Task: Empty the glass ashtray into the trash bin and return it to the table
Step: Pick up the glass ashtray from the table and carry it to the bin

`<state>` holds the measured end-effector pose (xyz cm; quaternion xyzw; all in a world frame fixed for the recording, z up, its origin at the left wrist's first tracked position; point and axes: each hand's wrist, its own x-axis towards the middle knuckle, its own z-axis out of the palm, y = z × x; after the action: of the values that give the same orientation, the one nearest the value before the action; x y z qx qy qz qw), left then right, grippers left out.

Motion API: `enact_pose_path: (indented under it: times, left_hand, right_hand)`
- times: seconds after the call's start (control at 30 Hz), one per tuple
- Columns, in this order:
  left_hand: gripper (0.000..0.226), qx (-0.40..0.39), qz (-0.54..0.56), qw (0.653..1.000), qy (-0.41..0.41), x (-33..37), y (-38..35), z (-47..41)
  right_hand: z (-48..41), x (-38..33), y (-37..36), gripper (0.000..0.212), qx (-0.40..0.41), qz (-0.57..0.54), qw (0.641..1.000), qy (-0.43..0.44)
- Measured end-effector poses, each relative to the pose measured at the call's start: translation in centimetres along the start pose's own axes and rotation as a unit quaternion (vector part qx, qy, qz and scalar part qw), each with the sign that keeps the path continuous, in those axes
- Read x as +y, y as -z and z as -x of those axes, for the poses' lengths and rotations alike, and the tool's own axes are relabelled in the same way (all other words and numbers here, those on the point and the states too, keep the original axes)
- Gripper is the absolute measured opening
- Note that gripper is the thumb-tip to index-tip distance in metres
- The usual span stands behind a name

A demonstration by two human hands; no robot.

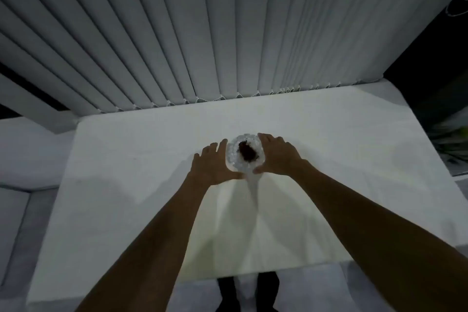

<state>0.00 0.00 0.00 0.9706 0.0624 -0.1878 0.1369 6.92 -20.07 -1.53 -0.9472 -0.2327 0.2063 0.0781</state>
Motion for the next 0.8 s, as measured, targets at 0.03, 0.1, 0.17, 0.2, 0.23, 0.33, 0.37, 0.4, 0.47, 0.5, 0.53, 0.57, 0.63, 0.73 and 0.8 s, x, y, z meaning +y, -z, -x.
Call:
enact_pose_path:
  times: [0.03, 0.1, 0.17, 0.2, 0.23, 0.33, 0.37, 0.4, 0.47, 0.5, 0.53, 0.57, 0.63, 0.73, 0.8]
  left_hand:
    - [0.123, -0.009, 0.011, 1.000, -0.005, -0.2, -0.4, -0.9]
    - [0.125, -0.029, 0.019, 0.999, -0.004, -0.5, -1.0, -2.2]
    - [0.130, -0.016, -0.037, 0.999, -0.027, -0.7, -1.2, -3.1]
    - [0.131, -0.007, -0.055, 0.998, -0.042, -0.6, -1.3, -3.4]
    - [0.132, -0.005, -0.057, 0.997, -0.055, -0.8, -1.5, -3.9]
    - [0.132, -0.027, -0.047, 0.996, -0.076, -1.2, -1.4, -5.2]
    - [0.131, -0.035, -0.047, 0.995, -0.082, -1.3, -1.6, -5.6]
    - [0.130, -0.041, -0.049, 0.994, -0.088, -1.3, -1.8, -5.8]
    - [0.127, -0.044, -0.044, 0.994, -0.093, -1.4, -2.1, -6.2]
    - [0.126, -0.042, -0.040, 0.994, -0.094, -1.5, -2.2, -6.4]
    - [0.125, -0.035, -0.038, 0.994, -0.095, -1.5, -2.3, -6.5]
    - [0.125, -0.030, -0.039, 0.994, -0.094, -1.6, -2.4, -6.7]
    - [0.124, -0.025, -0.036, 0.995, -0.091, -1.6, -2.6, -6.8]
    - [0.126, -0.008, -0.037, 0.995, -0.095, -1.6, -3.1, -6.9]
    - [0.127, 0.002, -0.048, 0.995, -0.091, -1.6, -3.4, -6.9]
  right_hand:
    - [-0.6, 0.1, -0.4, 0.125, 0.004, -0.003, 1.000, -0.005]
    - [-0.9, 0.1, -0.8, 0.131, 0.017, -0.017, 0.999, -0.031]
    - [-1.2, 0.1, -1.4, 0.136, 0.021, -0.031, 0.998, -0.047]
    - [-1.4, 0.0, -1.6, 0.138, 0.019, -0.039, 0.998, -0.051]
    - [-1.6, 0.0, -1.9, 0.139, 0.017, -0.048, 0.997, -0.053]
    - [-1.8, 0.1, -2.3, 0.138, 0.013, -0.062, 0.996, -0.068]
    - [-1.8, 0.2, -2.6, 0.137, 0.009, -0.059, 0.996, -0.069]
    - [-1.8, 0.1, -2.9, 0.137, 0.006, -0.054, 0.996, -0.067]
    - [-1.8, 0.1, -3.3, 0.136, 0.001, -0.051, 0.996, -0.072]
    - [-1.9, 0.1, -3.4, 0.136, 0.003, -0.052, 0.996, -0.074]
    - [-1.9, 0.0, -3.3, 0.135, 0.009, -0.051, 0.996, -0.074]
    - [-2.0, 0.0, -3.3, 0.136, 0.013, -0.051, 0.996, -0.076]
    - [-2.0, 0.0, -3.3, 0.137, 0.016, -0.050, 0.995, -0.081]
    - [-1.9, -0.5, -3.5, 0.140, 0.022, -0.023, 0.995, -0.090]
    - [-1.9, -0.8, -3.7, 0.138, 0.028, -0.021, 0.994, -0.099]
